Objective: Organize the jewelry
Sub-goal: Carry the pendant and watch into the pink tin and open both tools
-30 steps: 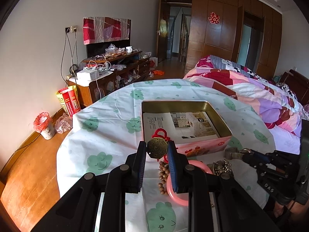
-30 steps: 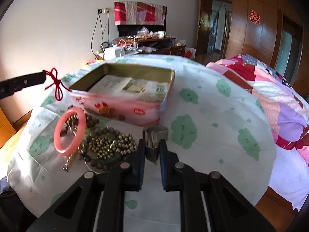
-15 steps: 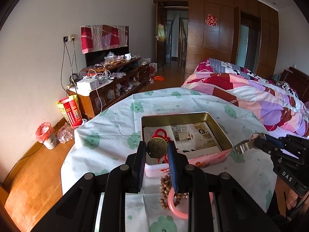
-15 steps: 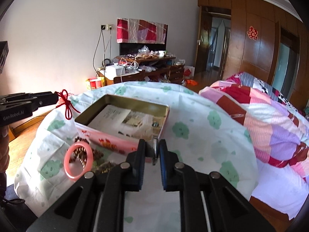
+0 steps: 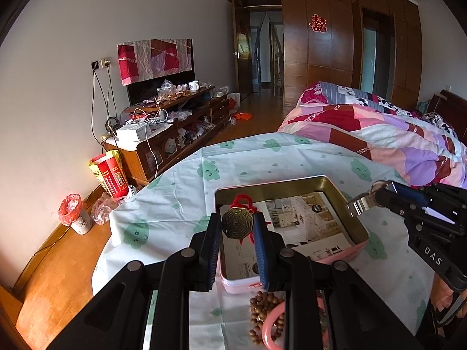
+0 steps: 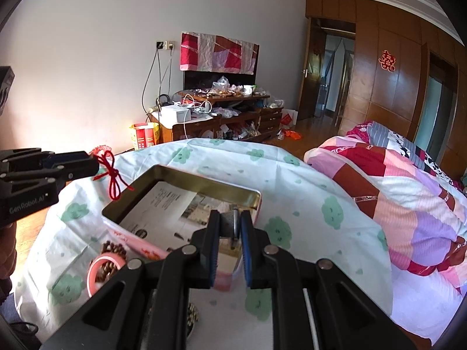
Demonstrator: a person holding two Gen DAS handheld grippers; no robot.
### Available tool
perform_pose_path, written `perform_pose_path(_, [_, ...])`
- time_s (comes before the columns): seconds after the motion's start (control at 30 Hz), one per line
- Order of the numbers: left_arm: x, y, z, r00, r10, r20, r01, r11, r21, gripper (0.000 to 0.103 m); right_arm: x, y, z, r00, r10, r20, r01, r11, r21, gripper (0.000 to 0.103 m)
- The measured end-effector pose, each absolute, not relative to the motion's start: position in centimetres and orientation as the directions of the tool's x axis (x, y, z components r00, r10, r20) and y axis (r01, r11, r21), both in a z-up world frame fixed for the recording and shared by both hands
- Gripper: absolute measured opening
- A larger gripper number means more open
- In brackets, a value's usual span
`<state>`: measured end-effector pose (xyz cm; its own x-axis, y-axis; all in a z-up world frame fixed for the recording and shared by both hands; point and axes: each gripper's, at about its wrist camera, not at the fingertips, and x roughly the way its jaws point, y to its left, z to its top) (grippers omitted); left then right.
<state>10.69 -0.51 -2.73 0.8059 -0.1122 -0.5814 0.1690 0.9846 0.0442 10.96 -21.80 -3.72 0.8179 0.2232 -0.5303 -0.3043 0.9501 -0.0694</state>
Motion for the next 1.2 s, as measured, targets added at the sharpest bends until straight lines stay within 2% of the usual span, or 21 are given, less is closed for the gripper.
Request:
perform_pose_path(1.13, [17.4, -2.7, -8.1, 0.758, 0.008, -0.652, 0.147, 0.972, 0.183, 0.023, 17.7, -19.8, -8.4, 0.771, 0.168, -0.615, -0.291, 0.951, -0.106, 0.016])
perform_pose_path(1.2, [17.5, -2.8, -8.3, 0.755, 0.021, -0.656, 0.148, 0.968, 0.202, 0.029, 17.7, -19.9, -8.4, 0.771, 0.174, -0.613, -0.294, 0.951, -0.1, 0.016])
